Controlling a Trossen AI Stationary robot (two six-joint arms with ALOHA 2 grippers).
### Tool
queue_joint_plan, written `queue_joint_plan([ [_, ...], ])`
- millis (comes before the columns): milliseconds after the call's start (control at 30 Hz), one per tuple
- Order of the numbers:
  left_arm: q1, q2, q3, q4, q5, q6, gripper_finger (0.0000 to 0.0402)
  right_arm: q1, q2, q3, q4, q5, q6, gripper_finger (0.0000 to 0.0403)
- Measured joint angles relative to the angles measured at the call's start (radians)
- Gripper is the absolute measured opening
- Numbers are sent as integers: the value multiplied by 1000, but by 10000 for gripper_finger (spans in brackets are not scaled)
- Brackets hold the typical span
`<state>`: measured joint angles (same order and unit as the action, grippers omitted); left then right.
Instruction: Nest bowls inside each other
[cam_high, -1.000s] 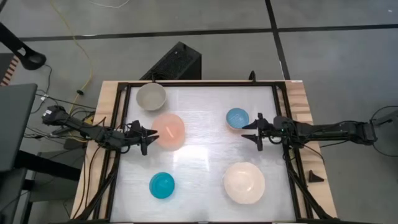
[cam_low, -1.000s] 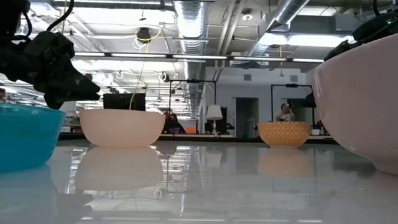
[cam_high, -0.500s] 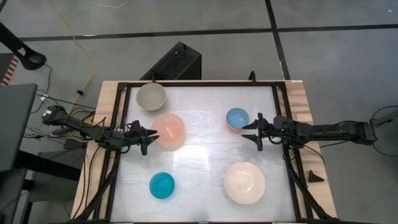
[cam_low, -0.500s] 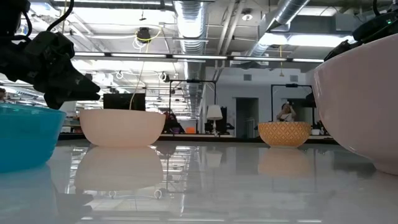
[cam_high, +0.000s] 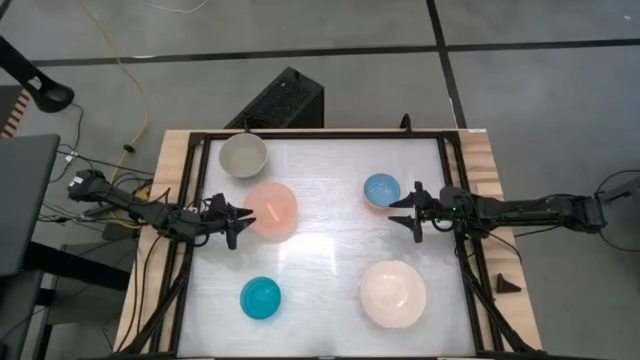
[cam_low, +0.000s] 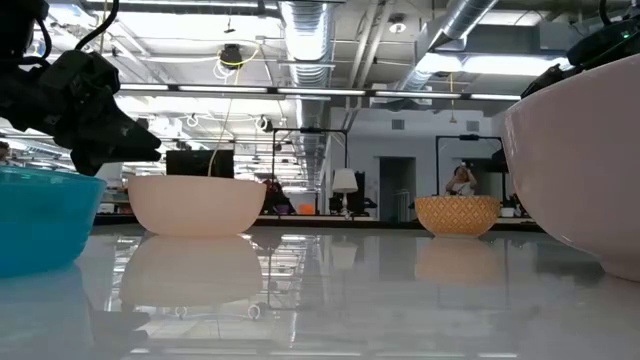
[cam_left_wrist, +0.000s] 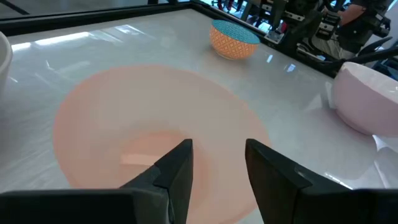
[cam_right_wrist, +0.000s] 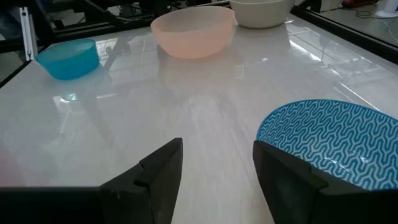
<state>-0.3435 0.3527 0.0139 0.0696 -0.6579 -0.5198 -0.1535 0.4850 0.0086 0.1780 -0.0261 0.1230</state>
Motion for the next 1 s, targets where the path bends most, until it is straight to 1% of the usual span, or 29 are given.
queue_joint_plan([
  [233, 0, 0, 0, 0, 0, -1, 135, 0, 0, 0, 0, 0, 0, 232],
  [400, 0, 0, -1, 7, 2, -101, 135, 0, 0, 0, 0, 0, 0, 232],
  [467, 0, 0, -1, 7, 22, -124, 135, 0, 0, 0, 0, 0, 0, 232],
  [633, 0, 0, -1, 8, 69, -116, 135, 0, 0, 0, 0, 0, 0, 232],
  [733, 0, 10, -1, 13, -22, -151, 135, 0, 0, 0, 0, 0, 0, 232],
  [767, 1, 13, -1, 8, -34, -152, 135, 0, 0, 0, 0, 0, 0, 232],
  [833, 0, 14, -1, 21, -19, -170, 135, 0, 0, 0, 0, 0, 0, 232],
  [933, 0, 13, 25, 57, -10, -273, 134, 0, 0, 0, 0, 0, 0, 232],
  [1000, 0, 14, 63, 48, -11, -271, 129, 0, 0, 0, 0, 0, 0, 232],
])
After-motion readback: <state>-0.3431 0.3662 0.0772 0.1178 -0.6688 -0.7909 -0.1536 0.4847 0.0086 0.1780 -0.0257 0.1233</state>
